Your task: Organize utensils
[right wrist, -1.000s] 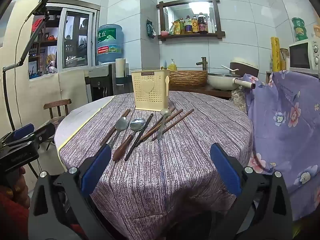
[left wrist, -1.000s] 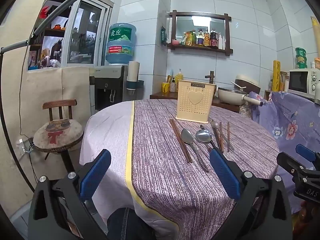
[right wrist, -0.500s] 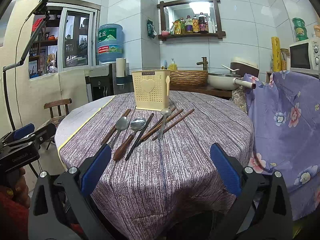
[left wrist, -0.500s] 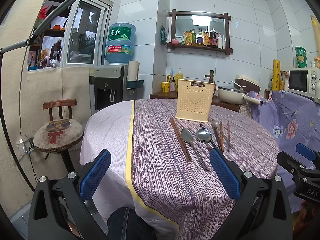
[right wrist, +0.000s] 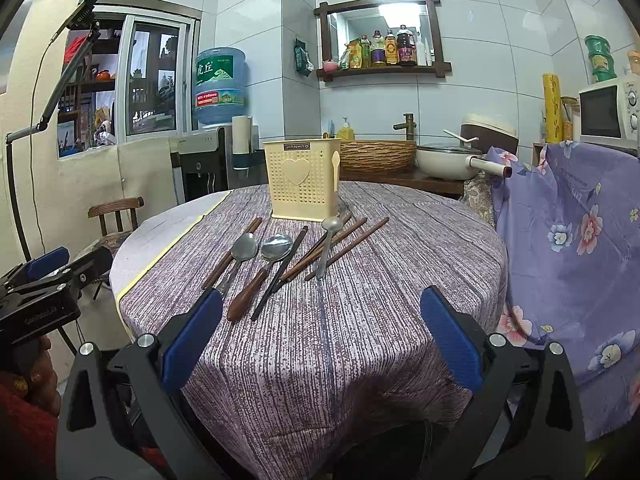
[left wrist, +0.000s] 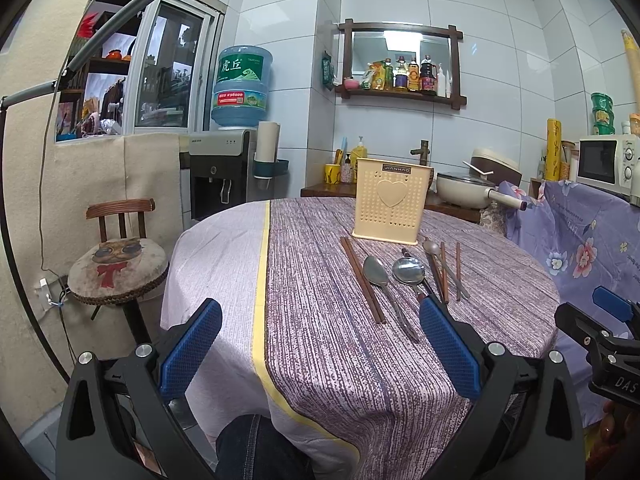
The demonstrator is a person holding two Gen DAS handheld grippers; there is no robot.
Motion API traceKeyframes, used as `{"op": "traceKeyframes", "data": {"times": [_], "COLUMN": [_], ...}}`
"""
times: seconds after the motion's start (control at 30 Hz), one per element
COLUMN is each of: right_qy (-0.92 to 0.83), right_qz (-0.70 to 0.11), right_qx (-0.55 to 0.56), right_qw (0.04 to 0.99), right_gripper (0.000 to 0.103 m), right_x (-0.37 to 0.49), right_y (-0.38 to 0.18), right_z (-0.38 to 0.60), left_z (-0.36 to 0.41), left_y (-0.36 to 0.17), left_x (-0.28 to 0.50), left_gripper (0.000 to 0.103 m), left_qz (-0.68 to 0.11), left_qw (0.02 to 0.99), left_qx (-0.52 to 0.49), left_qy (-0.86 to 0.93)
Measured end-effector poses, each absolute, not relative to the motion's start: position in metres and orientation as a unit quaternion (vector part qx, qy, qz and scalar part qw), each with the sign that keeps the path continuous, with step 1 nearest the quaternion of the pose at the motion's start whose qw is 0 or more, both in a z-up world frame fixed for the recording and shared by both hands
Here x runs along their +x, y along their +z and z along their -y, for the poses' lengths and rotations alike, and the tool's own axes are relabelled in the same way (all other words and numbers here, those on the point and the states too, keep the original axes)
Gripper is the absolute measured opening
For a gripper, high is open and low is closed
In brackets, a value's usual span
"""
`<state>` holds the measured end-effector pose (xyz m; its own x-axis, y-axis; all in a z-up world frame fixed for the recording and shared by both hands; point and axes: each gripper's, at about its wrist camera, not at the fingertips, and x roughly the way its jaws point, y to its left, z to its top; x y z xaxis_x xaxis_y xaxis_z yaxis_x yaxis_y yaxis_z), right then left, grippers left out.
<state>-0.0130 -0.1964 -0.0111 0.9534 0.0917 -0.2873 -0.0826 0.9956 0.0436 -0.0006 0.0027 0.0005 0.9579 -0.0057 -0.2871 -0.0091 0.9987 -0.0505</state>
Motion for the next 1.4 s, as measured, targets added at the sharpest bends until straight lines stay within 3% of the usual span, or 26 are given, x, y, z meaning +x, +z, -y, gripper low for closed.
{"op": "traceKeyframes", "data": {"times": [1.4], "right_qy": [0.044], "right_qz": [-0.148], "right_qx": [0.016], "right_qw": [0.988], "right_gripper": [0.098], "right_x": [-0.0115], "right_y": [-0.0115], "right_z": [0.1922], "left_z": [-0.0023], "left_y": [0.0002], "left_x": [0.0], "left_gripper": [0.098], "left_qz": [-0.146], "left_qw": [0.989], "left_qx": [-0.024], "left_qy": [0.001]}}
